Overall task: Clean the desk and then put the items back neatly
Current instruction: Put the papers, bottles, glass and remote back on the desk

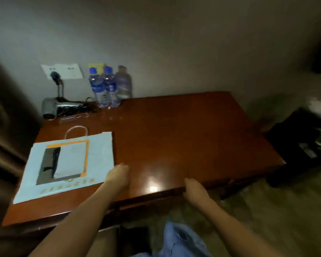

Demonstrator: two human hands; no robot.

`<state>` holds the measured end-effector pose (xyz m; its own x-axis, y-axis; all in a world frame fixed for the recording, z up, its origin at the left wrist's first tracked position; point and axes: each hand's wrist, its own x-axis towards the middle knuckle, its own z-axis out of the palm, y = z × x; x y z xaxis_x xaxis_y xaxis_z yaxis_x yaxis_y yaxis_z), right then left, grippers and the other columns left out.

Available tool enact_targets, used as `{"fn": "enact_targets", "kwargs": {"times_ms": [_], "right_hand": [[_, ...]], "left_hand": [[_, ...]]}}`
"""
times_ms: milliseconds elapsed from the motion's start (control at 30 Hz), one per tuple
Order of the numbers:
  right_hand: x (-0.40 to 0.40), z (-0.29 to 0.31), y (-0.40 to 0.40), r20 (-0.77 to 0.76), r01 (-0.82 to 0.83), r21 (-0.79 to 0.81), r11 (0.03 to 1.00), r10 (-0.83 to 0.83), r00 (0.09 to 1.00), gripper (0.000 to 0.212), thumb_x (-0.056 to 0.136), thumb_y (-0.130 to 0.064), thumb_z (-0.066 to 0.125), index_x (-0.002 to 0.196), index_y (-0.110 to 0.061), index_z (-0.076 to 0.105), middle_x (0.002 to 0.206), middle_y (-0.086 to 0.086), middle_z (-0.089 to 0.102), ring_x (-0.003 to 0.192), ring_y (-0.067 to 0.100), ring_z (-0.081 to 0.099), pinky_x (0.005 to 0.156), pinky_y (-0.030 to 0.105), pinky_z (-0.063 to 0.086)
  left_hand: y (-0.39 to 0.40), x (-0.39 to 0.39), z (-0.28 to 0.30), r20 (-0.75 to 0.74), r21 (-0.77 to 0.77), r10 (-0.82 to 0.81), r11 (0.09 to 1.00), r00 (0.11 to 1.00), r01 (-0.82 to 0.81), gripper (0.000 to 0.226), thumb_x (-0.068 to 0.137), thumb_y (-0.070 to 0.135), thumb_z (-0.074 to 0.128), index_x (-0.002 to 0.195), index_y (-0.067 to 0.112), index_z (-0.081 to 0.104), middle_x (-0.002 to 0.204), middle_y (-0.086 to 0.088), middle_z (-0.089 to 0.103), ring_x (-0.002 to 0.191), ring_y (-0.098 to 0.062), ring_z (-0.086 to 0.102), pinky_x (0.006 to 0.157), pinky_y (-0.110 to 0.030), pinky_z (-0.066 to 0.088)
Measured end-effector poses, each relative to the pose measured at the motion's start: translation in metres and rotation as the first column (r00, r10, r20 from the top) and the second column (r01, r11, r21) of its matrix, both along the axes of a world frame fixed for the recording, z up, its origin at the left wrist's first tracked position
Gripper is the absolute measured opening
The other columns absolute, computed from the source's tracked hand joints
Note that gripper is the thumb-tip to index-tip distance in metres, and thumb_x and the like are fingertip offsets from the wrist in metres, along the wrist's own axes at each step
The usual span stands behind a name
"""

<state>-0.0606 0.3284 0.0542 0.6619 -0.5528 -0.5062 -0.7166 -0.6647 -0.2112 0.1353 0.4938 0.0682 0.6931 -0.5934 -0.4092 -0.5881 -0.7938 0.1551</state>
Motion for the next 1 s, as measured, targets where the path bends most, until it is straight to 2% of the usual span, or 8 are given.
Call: {"fn": "enact_targets", "kwargs": {"times_ms": [100,200,367,467,533,667,900,1000], "right_hand": [[-0.048,0.007,-0.015,0.048,0.114,0.006,0.993,-0.114,0.992,0.026,0.093,-0.013,0.051,0.118,-0.007,0.052,0.124,0.011,0.054,0.114,0.027,0.053,0.093,0.037,0.046],[-0.110,0.018,-0.036,0.092,0.273,-0.005,0.962,-0.271,0.958,0.027,0.093,-0.015,0.048,0.118,-0.006,0.051,0.124,0.012,0.053,0.116,0.029,0.051,0.093,0.035,0.044],[-0.255,0.029,-0.077,0.169,0.554,-0.028,0.832,-0.542,0.823,0.023,0.093,-0.017,0.046,0.109,-0.003,0.055,0.117,0.017,0.057,0.108,0.030,0.055,0.085,0.032,0.043],[-0.359,0.035,-0.088,0.187,0.711,-0.023,0.703,-0.696,0.694,0.031,0.097,-0.020,0.043,0.119,-0.003,0.056,0.124,0.018,0.056,0.113,0.029,0.054,0.091,0.029,0.040],[-0.427,0.035,-0.090,0.167,0.779,-0.047,0.625,-0.764,0.624,0.032,0.097,-0.018,0.042,0.124,-0.004,0.053,0.128,0.017,0.054,0.117,0.028,0.052,0.095,0.028,0.039],[-0.541,0.032,-0.077,0.132,0.882,-0.082,0.464,-0.872,0.471,0.031,0.096,-0.020,0.047,0.123,-0.007,0.056,0.127,0.015,0.057,0.116,0.029,0.055,0.094,0.033,0.044],[-0.680,0.027,-0.028,0.187,0.993,-0.043,0.110,-0.975,0.116,0.031,0.099,-0.018,0.042,0.126,-0.009,0.053,0.130,0.014,0.054,0.120,0.027,0.053,0.100,0.033,0.040],[-0.720,0.023,-0.001,0.160,0.999,-0.026,-0.045,-0.986,-0.040,0.033,0.101,-0.018,0.037,0.130,-0.006,0.047,0.133,0.016,0.051,0.124,0.029,0.048,0.107,0.035,0.031]], "left_hand": [[-0.043,-0.032,0.005,0.019,-0.001,-0.137,0.991,0.990,0.137,0.016,0.093,0.013,0.052,0.106,0.016,0.060,0.110,-0.003,0.060,0.096,-0.016,0.060,0.081,-0.026,0.052],[-0.104,-0.075,0.013,0.050,0.012,-0.334,0.942,0.941,0.334,0.019,0.093,0.013,0.052,0.110,0.014,0.058,0.113,-0.002,0.057,0.099,-0.014,0.057,0.077,-0.020,0.048],[-0.215,-0.200,0.030,0.016,-0.066,-0.598,0.799,0.802,0.597,0.019,0.093,0.016,0.050,0.111,0.015,0.057,0.110,-0.002,0.055,0.097,-0.015,0.056,0.083,-0.028,0.053],[-0.265,-0.300,0.036,-0.039,-0.116,-0.748,0.662,0.662,0.741,0.013,0.093,0.019,0.052,0.105,0.018,0.057,0.108,0.000,0.055,0.092,-0.013,0.056,0.078,-0.026,0.053],[-0.295,-0.370,0.033,-0.001,-0.129,-0.831,0.552,0.557,0.824,0.017,0.093,0.019,0.051,0.109,0.018,0.059,0.111,0.000,0.055,0.099,-0.015,0.056,0.084,-0.029,0.052],[-0.331,-0.509,0.032,-0.032,-0.132,-0.906,0.422,0.422,0.897,0.024,0.094,0.026,0.049,0.113,0.015,0.060,0.114,-0.005,0.060,0.102,-0.020,0.059,0.086,-0.030,0.051],[-0.358,-0.721,0.037,0.042,-0.082,-0.999,0.004,0.007,0.997,0.038,0.090,0.024,0.053,0.126,0.015,0.057,0.127,-0.009,0.059,0.117,-0.025,0.055,0.090,-0.030,0.046],[-0.356,-0.798,0.032,0.015,-0.090,-0.987,-0.158,-0.157,0.983,0.038,0.090,0.022,0.051,0.127,0.015,0.058,0.127,-0.009,0.059,0.118,-0.025,0.055,0.094,-0.032,0.047]]}}
